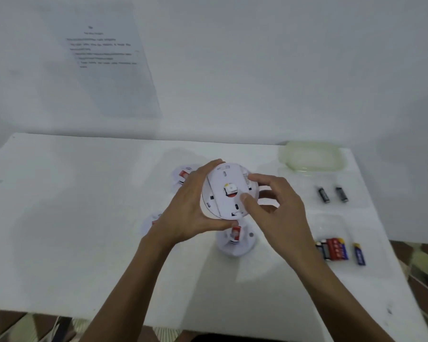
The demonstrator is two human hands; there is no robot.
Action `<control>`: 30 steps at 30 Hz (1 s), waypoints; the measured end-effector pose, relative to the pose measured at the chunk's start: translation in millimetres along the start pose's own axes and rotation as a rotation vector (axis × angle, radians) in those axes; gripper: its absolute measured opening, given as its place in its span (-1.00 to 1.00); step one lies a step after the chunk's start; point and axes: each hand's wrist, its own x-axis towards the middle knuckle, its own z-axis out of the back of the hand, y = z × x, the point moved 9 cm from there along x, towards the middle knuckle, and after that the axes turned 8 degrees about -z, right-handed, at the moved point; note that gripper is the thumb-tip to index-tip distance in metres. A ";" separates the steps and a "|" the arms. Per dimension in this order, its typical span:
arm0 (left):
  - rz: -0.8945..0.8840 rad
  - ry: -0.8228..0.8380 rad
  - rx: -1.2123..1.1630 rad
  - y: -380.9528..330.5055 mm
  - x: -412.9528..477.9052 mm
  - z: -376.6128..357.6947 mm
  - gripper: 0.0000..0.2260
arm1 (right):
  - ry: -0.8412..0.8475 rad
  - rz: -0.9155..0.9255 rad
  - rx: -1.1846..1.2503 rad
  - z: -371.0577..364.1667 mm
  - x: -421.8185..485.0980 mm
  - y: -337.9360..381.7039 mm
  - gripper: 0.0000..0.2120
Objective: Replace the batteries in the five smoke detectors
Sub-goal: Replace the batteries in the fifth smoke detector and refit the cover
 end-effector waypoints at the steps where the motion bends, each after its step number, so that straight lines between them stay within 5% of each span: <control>1: -0.010 0.000 0.004 -4.9 2.9 -9.5 -0.06 | -0.007 0.005 -0.011 10.3 -2.3 -0.4 -0.70; 12: -0.132 -0.009 0.045 -53.1 23.7 -75.4 -0.05 | -0.046 0.092 -0.146 79.0 -18.9 -6.8 -0.54; 17: -0.126 -0.033 0.019 -53.8 25.4 -86.5 -0.21 | -0.048 0.126 -0.253 79.6 -22.9 -3.2 -0.35; 30: -0.236 -0.192 0.039 -62.9 15.5 -66.3 -0.46 | -0.035 0.244 -0.564 55.5 -24.0 13.4 -0.28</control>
